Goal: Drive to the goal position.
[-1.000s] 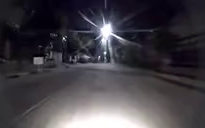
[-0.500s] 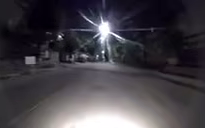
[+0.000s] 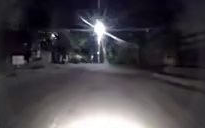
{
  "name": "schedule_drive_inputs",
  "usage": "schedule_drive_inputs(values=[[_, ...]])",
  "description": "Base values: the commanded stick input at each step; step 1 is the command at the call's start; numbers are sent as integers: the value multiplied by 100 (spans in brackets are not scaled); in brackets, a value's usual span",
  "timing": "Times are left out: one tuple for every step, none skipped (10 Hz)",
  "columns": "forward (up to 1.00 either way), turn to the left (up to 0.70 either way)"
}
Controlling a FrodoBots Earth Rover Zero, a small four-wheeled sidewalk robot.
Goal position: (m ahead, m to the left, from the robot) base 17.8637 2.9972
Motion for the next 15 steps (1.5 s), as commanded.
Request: schedule_drive_inputs(values=[[100, 2], [100, -25], [100, -15], [100, -2], [100, 5], [100, 5], [100, 5], [100, 5], [100, 5], [100, 5], [100, 5], [100, 5], [100, 5], [100, 5], [100, 5]])
